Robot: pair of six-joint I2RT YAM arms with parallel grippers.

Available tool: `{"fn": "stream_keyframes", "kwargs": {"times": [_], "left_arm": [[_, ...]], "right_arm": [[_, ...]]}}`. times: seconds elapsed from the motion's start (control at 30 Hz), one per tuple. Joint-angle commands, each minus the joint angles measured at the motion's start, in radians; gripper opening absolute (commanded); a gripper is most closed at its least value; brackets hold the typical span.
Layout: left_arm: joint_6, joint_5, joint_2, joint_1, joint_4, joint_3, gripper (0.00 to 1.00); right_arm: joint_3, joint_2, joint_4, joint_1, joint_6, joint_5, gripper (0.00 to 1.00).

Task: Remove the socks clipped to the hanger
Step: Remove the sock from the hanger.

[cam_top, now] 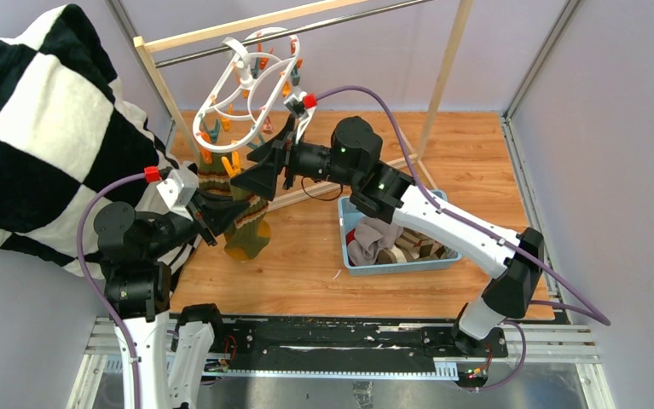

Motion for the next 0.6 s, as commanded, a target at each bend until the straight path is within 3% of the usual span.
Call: {"fn": "stream_keyframes", "kwargs": {"times": [0.0,0.17,0.57], "left_arm": [[-0.013,-0.018,-0.009,0.002,0.025,-0.009,0.04],[-0.004,-0.029,-0.006,0.002,0.018,-0.005,0.03],[0.006,-0.093,-0.004,0.001,0.013,-0.008,0.00]], "right_arm": [[0.034,0.014,-0.022,0.042,-0.048,0.065,0.92],[0.053,0.030,-0.024,0.062,-0.056,0.085,0.82],[0.195,0.090,-0.144,0.128,-0.182,0.286,0.76]]}}
